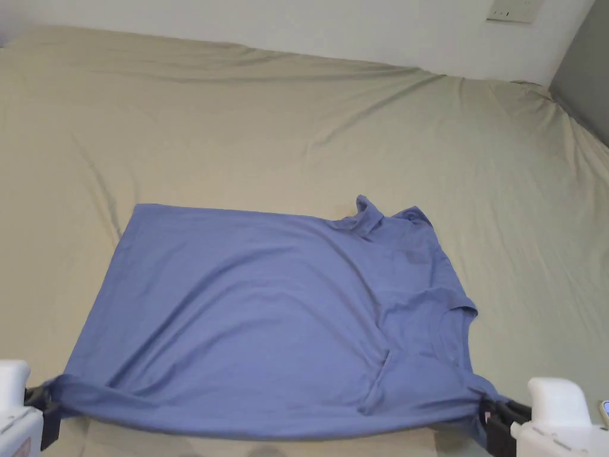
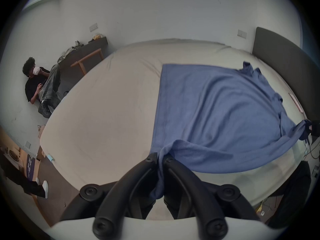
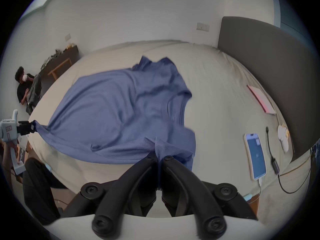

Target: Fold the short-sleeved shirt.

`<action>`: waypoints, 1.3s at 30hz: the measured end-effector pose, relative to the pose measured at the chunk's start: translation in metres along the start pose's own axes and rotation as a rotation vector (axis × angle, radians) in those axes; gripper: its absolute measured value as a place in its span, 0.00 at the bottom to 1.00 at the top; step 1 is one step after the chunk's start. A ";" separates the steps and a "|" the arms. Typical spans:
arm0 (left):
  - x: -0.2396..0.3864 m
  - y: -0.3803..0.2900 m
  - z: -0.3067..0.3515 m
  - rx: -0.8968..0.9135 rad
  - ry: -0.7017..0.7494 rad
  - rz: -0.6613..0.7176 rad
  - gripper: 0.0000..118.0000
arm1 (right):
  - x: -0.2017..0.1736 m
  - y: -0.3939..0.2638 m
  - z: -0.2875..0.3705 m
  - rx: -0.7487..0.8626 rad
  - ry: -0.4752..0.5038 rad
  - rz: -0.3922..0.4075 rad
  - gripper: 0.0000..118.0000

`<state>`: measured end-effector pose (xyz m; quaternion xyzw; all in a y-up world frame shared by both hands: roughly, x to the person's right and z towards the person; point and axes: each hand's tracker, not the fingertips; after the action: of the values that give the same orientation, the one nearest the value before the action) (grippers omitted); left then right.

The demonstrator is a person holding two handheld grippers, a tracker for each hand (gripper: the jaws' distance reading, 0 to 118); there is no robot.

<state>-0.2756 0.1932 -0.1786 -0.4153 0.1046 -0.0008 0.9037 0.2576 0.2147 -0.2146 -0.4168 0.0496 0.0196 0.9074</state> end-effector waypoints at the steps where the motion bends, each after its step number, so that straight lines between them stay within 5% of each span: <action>1: 0.000 0.008 -0.002 0.013 0.001 0.004 0.04 | 0.000 0.009 -0.002 0.012 -0.005 -0.007 0.04; 8: 0.008 0.067 -0.048 0.013 0.009 -0.006 0.04 | 0.000 0.065 -0.051 0.030 -0.066 0.008 0.04; 24: 0.032 0.103 -0.166 -0.216 0.020 -0.122 0.04 | 0.006 0.091 -0.195 -0.232 -0.129 0.105 0.09; 26: 0.035 0.108 -0.164 -0.213 0.023 -0.146 0.17 | 0.007 0.096 -0.197 -0.219 -0.141 0.115 0.42; 27: 0.034 0.110 -0.164 -0.215 0.023 -0.148 0.34 | 0.009 0.100 -0.198 -0.208 -0.172 0.126 0.62; 29: 0.033 0.116 -0.163 -0.188 0.053 -0.159 0.61 | 0.018 0.111 -0.195 -0.166 -0.259 0.152 0.74; 30: 0.032 0.120 -0.159 -0.187 0.074 -0.157 0.61 | 0.021 0.119 -0.188 -0.144 -0.279 0.128 0.78; 31: 0.031 0.124 -0.152 -0.166 0.078 -0.143 0.85 | 0.022 0.127 -0.179 -0.113 -0.288 0.098 0.82; 34: 0.031 0.142 -0.103 0.060 0.018 -0.060 0.89 | 0.012 0.155 -0.121 0.064 -0.185 0.023 0.82; 39: 0.044 0.167 -0.009 0.382 -0.020 -0.018 0.90 | -0.039 0.186 -0.023 0.364 -0.167 0.089 0.82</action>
<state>-0.2484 0.2922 -0.3176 -0.2372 0.0897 -0.0244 0.9670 0.2028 0.3186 -0.3653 -0.2401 -0.0044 0.0850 0.9670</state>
